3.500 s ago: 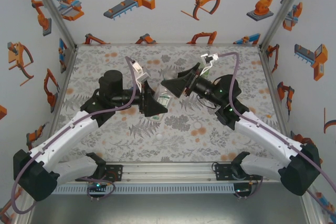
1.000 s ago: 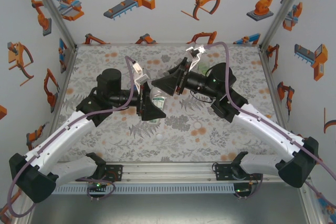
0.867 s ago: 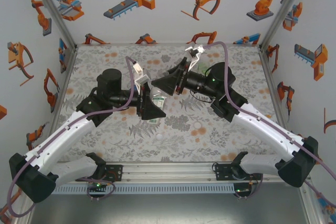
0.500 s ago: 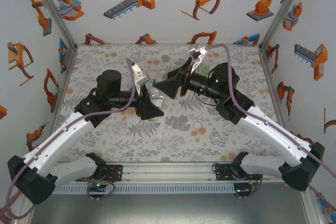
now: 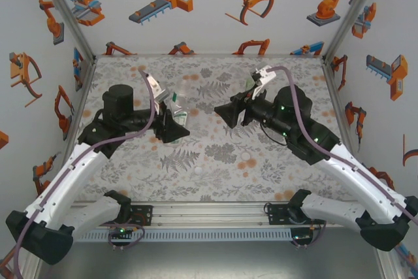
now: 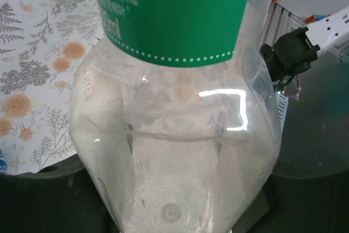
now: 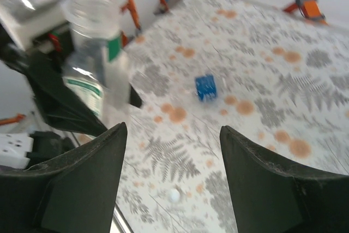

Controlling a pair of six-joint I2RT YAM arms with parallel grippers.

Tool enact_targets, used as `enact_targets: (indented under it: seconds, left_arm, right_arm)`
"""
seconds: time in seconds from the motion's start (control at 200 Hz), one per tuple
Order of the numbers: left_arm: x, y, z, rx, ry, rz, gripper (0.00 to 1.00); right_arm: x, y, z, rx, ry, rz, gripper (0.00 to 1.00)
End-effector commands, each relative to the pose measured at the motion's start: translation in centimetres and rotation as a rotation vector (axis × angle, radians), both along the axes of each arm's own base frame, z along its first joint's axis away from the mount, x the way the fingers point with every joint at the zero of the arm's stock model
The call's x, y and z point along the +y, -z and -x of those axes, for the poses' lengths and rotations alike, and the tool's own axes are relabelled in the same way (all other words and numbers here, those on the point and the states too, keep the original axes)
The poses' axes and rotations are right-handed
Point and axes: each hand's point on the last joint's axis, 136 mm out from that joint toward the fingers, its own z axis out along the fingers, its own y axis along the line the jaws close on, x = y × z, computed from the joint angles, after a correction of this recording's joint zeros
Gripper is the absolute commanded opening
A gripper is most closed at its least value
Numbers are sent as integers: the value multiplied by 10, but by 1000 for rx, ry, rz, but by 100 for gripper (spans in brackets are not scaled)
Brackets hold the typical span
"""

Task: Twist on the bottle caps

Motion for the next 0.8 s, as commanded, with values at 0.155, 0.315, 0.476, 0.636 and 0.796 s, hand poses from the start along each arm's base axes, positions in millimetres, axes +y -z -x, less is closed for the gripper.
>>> enact_targets:
  seconds: [0.155, 0.315, 0.476, 0.636, 0.796]
  left_arm:
    - [-7, 5, 18, 25, 193, 8, 0]
    - [-7, 12, 7, 33, 182, 16, 0]
    - [-1, 31, -7, 22, 113, -77, 2]
    - [12, 46, -24, -35, -18, -151, 0]
    - [34, 54, -42, -89, -181, -246, 0]
  right_arm:
    - [-14, 94, -8, 182, 89, 251, 57]
    - [-24, 145, -9, 302, 149, 337, 54]
    - [-38, 192, -6, 410, 217, 396, 53]
    - [-58, 234, -4, 502, 321, 444, 47]
    - [-91, 274, -10, 676, 500, 468, 46]
